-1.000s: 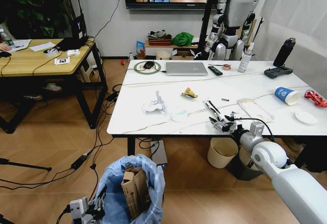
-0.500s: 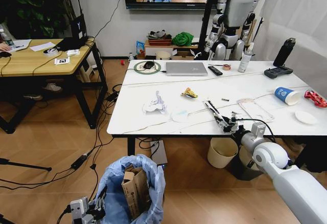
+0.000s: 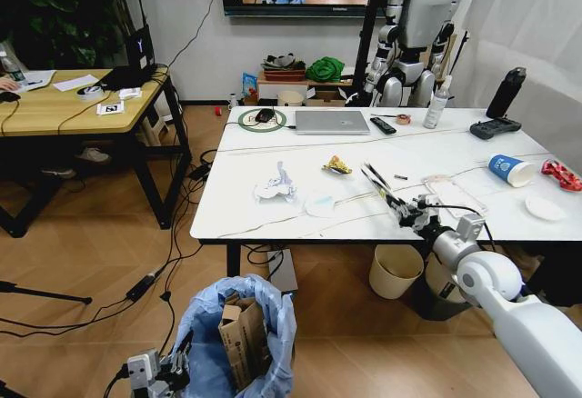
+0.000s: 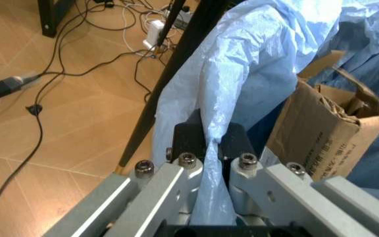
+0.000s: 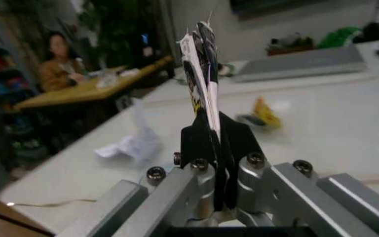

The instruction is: Pick up the trash bin and place the trash from the table into it.

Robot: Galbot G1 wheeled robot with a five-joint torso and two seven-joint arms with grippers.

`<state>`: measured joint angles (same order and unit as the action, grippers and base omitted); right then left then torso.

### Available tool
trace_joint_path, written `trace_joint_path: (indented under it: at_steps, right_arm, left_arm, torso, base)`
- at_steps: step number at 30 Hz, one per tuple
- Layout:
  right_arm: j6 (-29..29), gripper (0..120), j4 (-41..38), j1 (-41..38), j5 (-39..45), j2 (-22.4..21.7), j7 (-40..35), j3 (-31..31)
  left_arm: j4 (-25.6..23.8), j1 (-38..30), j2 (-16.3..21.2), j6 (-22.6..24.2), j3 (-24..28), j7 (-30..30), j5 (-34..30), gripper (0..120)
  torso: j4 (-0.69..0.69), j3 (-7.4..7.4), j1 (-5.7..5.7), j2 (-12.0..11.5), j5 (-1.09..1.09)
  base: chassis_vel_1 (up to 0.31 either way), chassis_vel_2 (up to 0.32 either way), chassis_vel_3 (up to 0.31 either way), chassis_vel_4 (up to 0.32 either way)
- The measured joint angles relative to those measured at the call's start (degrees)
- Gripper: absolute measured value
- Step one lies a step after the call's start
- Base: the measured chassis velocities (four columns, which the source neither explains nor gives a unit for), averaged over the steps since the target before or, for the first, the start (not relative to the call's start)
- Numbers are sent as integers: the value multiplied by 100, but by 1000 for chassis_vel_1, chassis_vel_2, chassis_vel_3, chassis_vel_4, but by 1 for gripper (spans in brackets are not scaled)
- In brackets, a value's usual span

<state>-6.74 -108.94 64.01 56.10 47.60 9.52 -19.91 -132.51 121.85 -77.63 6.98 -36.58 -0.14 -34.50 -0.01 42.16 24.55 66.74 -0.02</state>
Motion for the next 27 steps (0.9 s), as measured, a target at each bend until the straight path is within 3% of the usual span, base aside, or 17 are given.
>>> trace_joint_path:
  at_steps: [8,14,27]
  right_arm:
    - [640,0,-1538,328,239,-168,277,1127]
    - [1178,0,-1504,184,-37,-171,677,1952]
    - [1701,0,-1174,169,-988,-145,1267,3372]
  left_arm:
    - [-26,-39,-3,64,-30,-40,-127,0]
    - [-46,-12,-66,64,-69,-34,-129,0]
    - [-125,9,-188,89,-76,-59,-131,0]
  torso:
    - [0,0,-1,0,0]
    - [1,0,-1,0,0]
    - [0,0,-1,0,1]
  base:
    - [0,0,0,0]
    - [0,0,0,0]
    - [0,0,0,0]
